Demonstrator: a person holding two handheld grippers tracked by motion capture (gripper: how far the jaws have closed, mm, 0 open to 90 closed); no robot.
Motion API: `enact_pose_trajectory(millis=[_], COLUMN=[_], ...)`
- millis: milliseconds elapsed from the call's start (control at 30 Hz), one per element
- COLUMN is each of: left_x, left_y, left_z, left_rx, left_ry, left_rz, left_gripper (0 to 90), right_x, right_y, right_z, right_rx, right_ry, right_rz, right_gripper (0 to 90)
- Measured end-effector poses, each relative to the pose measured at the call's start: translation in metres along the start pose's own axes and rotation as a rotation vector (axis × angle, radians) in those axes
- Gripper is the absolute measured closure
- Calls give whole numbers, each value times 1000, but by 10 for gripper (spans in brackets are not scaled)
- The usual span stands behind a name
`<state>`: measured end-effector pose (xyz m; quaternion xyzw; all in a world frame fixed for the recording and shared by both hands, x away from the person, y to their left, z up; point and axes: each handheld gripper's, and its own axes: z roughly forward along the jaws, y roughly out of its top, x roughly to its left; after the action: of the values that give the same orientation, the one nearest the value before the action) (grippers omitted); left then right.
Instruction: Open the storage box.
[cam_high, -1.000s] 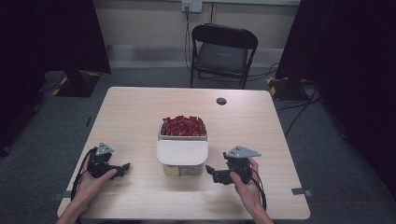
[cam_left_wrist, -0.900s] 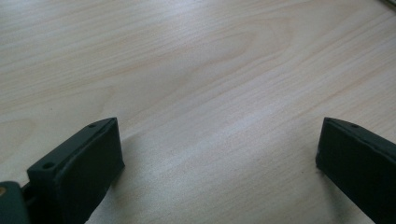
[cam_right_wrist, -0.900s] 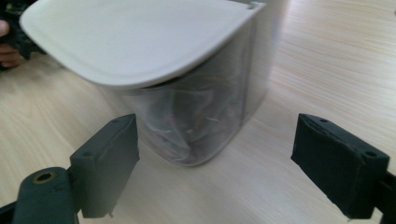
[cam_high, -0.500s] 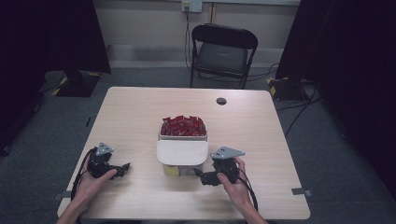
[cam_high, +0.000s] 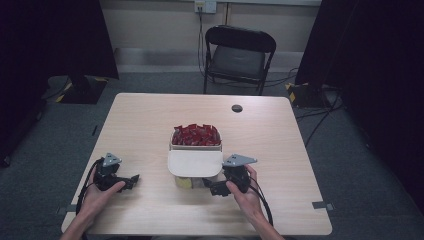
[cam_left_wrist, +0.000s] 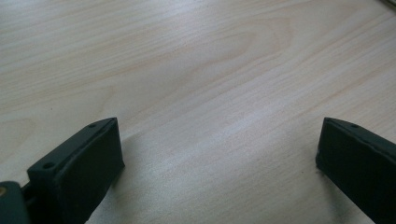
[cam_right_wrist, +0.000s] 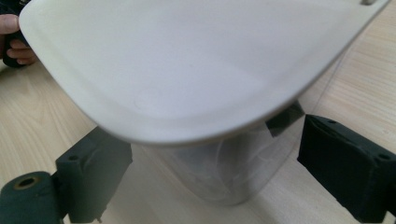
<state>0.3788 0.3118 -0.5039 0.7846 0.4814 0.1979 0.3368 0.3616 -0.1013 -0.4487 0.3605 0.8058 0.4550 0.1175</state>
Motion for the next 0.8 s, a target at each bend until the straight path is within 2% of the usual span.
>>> enact_pose_trajectory(millis=[300,800], left_x=[0,0], left_y=[0,0], left_z=[0,0], left_rx=[-2,-2], left_ry=[4,5], left_rz=[-3,-3], left_gripper=[1,1], right_x=[-1,1], right_y=[6,11], right_z=[-3,-6], right_rx=[-23,-45], right_ry=[7,7], right_rz=[17,7], right_gripper=[25,29])
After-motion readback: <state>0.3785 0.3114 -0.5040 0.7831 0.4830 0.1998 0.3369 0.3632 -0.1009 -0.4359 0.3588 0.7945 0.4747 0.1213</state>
